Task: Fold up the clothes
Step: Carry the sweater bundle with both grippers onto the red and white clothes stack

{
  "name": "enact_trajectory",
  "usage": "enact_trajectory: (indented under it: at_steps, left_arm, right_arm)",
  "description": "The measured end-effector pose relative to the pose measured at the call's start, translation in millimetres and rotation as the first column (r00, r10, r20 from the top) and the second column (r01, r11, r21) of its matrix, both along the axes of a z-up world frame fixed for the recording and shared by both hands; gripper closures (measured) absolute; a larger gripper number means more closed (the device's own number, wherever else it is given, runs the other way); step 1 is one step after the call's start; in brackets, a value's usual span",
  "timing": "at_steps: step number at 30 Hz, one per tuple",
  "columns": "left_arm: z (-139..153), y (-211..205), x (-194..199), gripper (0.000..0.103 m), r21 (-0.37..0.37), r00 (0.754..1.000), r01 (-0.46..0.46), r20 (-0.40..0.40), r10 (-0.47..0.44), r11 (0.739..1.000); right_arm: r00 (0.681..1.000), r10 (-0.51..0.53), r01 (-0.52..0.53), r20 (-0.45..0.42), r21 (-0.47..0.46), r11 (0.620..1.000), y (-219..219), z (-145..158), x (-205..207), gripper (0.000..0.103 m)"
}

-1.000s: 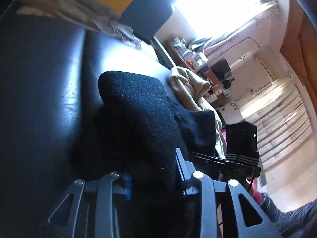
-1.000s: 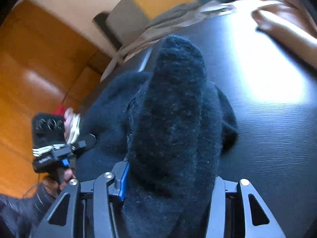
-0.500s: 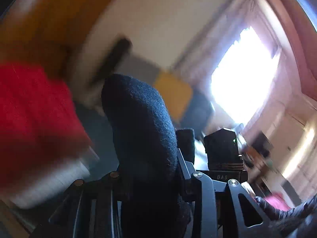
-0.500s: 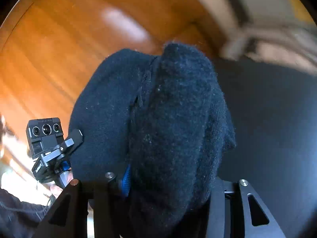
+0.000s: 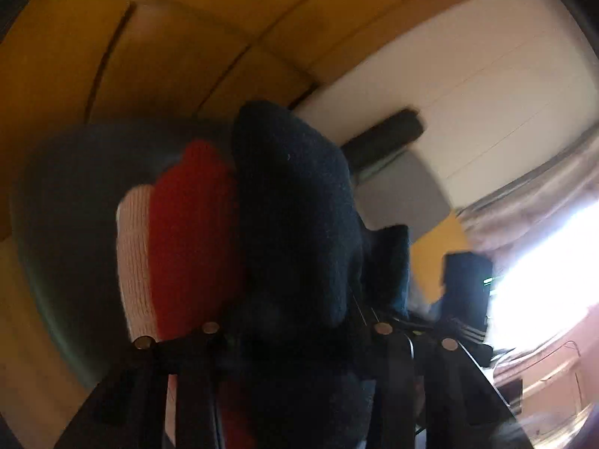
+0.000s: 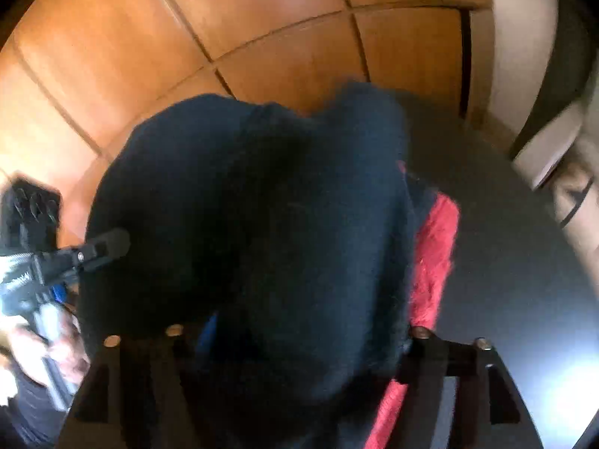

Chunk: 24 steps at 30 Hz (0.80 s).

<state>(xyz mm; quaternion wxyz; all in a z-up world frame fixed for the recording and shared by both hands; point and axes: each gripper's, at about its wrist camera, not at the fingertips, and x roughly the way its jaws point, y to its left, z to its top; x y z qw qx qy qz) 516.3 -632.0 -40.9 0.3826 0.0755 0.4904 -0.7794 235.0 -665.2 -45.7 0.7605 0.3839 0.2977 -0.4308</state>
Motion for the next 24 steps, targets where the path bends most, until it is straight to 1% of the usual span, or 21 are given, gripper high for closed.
enact_trajectory:
  at_steps: [2,4,7,8,9,10,11,13,16,17,18,19,20,21,22,24]
  left_arm:
    - [3,2,1,0.061,-0.020,1.000,-0.007,-0.012,0.006,1.000]
    - [11,7,-6,0.060,-0.059,0.999,-0.016,0.035,0.019,0.998]
    - [32,23,-7,0.060,-0.129,0.995,-0.045,0.084,0.056,0.991]
    - [43,31,1,0.060,-0.176,0.991,-0.069,0.105,0.089,0.982]
    - [55,38,10,0.060,-0.227,0.984,-0.095,0.125,0.125,0.969]
    - [66,44,16,0.060,-0.270,0.980,-0.107,0.135,0.148,0.957]
    - [75,44,13,0.057,-0.301,0.978,-0.096,0.146,0.146,0.949]
    - [90,43,3,0.049,-0.359,0.976,-0.063,0.171,0.132,0.931]
    - [112,42,-11,0.048,-0.440,0.971,-0.011,0.209,0.114,0.898]
    - [113,36,-19,0.048,-0.438,0.970,0.022,0.226,0.086,0.899]
    - [110,23,-31,0.048,-0.420,0.967,0.048,0.247,0.064,0.906]
    - [105,13,-41,0.048,-0.389,0.962,0.048,0.267,0.063,0.920]
    - [95,1,-46,0.048,-0.333,0.955,0.038,0.291,0.064,0.942]
    - [84,-11,-50,0.050,-0.270,0.947,0.026,0.316,0.063,0.962]
    - [71,-18,-48,0.052,-0.227,0.944,0.004,0.321,0.071,0.974]
    - [51,-16,-38,0.069,-0.225,0.933,-0.017,0.346,0.097,0.974]
  right_arm:
    - [1.000,0.000,0.000,0.011,-0.037,0.999,8,5,-1,0.026]
    - [1.000,0.000,0.001,0.022,-0.075,0.997,17,11,-3,0.024]
    - [0.999,0.002,0.003,0.038,-0.130,0.991,29,18,-5,0.018]
    - [1.000,0.003,0.002,0.029,-0.159,0.987,36,23,-5,0.015]
    - [1.000,0.014,-0.014,0.001,-0.197,0.980,43,31,-4,0.011]
    - [0.999,0.042,-0.045,-0.017,-0.217,0.975,46,35,0,0.008]
    - [0.997,0.070,-0.076,-0.035,-0.237,0.969,49,39,4,0.000]
    - [0.990,0.123,-0.138,-0.073,-0.275,0.951,55,47,11,0.000]
    - [0.971,0.199,-0.232,-0.134,-0.326,0.916,64,60,22,0.000]
    - [0.963,0.222,-0.264,-0.155,-0.341,0.902,67,64,26,0.000]
    - [0.953,0.246,-0.295,-0.177,-0.356,0.887,70,68,30,0.000]
    - [0.943,0.268,-0.325,-0.198,-0.370,0.870,73,72,34,0.000]
    - [0.931,0.290,-0.356,-0.220,-0.383,0.853,76,76,37,0.000]
    - [0.922,0.311,-0.379,-0.230,-0.372,0.847,71,74,41,0.000]
    - [0.918,0.331,-0.387,-0.216,-0.322,0.864,54,62,44,0.000]
    - [0.917,0.345,-0.386,-0.201,-0.226,0.895,36,32,49,0.000]
